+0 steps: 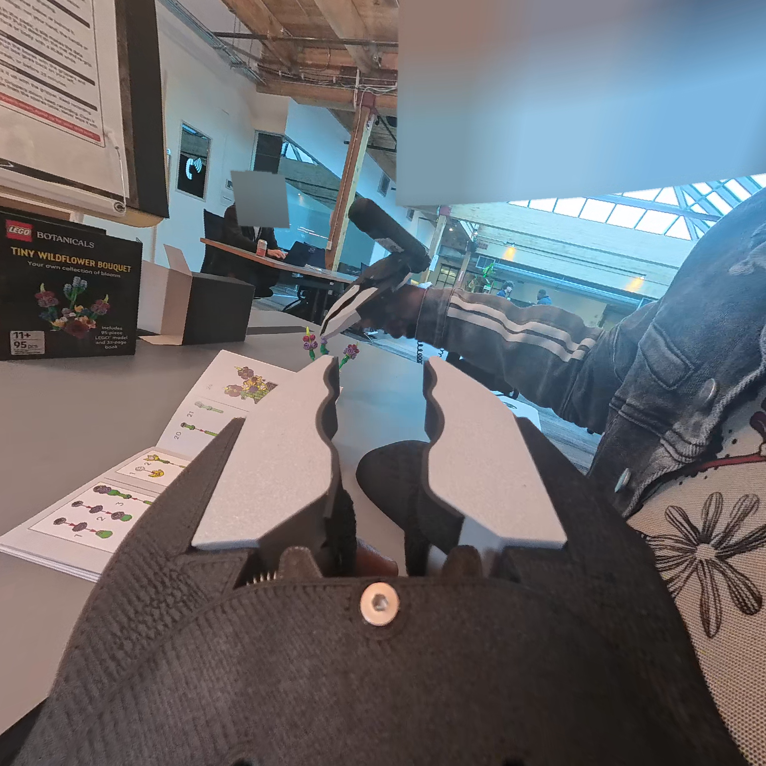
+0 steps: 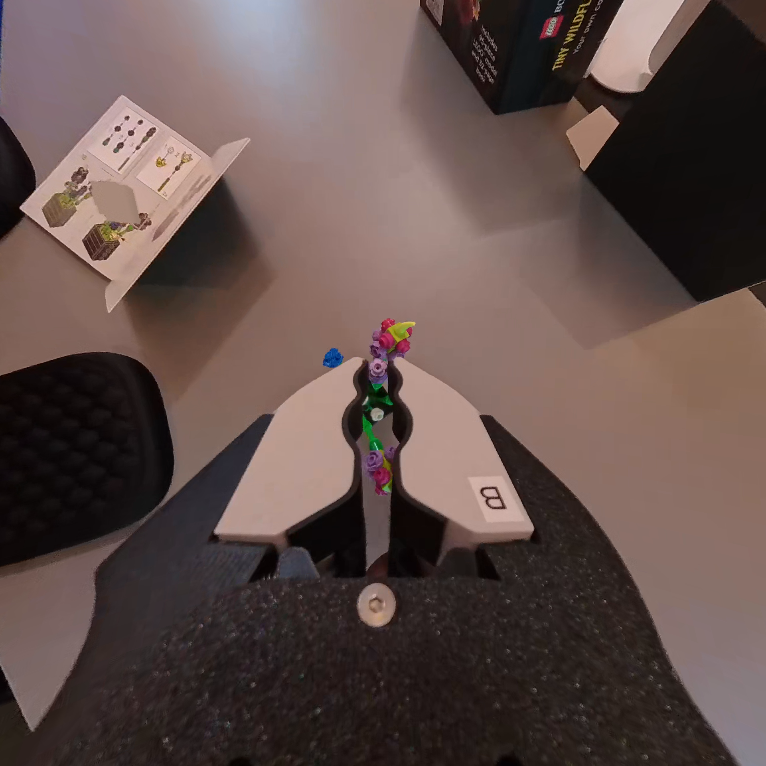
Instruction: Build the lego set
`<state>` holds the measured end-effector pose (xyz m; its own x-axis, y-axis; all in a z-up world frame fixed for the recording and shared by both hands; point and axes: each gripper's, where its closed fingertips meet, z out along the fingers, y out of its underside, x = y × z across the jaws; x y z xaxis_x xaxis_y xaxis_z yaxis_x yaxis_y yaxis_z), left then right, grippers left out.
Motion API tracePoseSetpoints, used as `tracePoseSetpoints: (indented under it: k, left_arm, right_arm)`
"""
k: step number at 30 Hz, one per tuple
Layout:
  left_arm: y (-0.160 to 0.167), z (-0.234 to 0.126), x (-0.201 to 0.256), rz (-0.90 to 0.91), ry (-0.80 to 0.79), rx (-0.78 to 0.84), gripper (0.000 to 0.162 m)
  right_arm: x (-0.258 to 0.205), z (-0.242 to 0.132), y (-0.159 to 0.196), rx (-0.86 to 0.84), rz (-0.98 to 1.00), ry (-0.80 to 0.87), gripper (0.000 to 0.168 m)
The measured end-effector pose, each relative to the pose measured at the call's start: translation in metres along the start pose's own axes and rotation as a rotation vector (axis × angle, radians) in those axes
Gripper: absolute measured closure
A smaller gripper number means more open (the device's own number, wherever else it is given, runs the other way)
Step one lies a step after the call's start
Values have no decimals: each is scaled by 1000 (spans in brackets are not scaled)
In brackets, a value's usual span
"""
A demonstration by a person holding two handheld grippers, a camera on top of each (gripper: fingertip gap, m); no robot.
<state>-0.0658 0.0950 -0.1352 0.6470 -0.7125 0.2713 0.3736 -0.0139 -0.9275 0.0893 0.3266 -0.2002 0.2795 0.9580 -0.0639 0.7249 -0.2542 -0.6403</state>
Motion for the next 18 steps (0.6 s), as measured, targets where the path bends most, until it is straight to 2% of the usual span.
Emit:
tracePoseSetpoints:
  k: [18]
  left_arm:
    - [0, -1, 0, -1, 2, -2, 124]
  right_arm:
    - [-1, 10, 13, -56, -22, 32, 160]
